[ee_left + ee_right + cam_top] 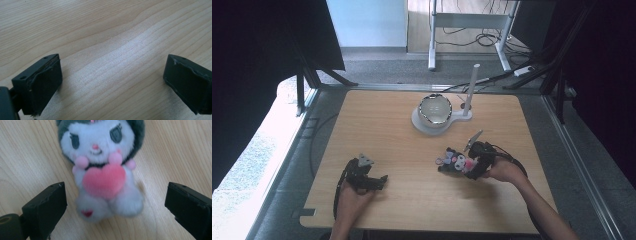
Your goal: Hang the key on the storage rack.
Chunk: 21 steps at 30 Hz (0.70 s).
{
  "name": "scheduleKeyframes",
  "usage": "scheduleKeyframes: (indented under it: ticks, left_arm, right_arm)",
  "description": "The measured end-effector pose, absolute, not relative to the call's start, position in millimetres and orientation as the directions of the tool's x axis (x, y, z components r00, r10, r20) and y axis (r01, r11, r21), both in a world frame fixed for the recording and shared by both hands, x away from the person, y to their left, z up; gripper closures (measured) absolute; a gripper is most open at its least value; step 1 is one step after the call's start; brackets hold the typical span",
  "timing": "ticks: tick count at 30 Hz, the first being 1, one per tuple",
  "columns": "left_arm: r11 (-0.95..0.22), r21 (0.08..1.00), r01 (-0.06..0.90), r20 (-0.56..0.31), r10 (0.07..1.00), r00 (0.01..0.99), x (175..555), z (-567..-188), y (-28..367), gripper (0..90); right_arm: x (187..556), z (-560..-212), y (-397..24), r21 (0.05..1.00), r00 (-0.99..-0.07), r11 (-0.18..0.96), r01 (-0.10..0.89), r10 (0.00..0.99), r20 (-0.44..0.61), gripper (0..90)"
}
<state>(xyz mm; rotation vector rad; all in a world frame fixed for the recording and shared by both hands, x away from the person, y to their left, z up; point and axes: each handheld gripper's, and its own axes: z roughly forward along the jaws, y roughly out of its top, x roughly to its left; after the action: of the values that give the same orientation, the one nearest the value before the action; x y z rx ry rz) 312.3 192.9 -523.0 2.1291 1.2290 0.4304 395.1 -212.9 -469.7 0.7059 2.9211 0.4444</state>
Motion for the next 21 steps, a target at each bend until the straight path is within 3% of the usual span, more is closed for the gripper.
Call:
scheduleKeyframes:
  ticks: [8, 13, 14, 21]
  left_arm:
    - [-0.363, 0.666, 0.652, -0.031, 0.859, 0.51, 312, -523, 193, 2.1]
    - [-0.362, 0.666, 0.652, -0.032, 0.859, 0.51, 312, -523, 193, 2.1]
    - [-0.362, 0.666, 0.652, -0.032, 0.859, 0.51, 312, -523, 193, 2.1]
    - [-0.362, 0.666, 0.652, -0.032, 0.859, 0.51, 312, -523, 193, 2.1]
  right_arm:
    - [402, -473, -193, 0.24, -0.914, 0.89, 0.388, 0.405, -0.023, 14.9]
    - [407, -476, -182, 0.172, -0.927, 0.916, 0.363, 0.374, -0.034, 24.4]
    - [408, -477, -178, 0.145, -0.932, 0.925, 0.351, 0.36, -0.041, 29.9]
    - [410, -478, -173, 0.094, -0.945, 0.942, 0.322, 0.326, -0.034, 40.9]
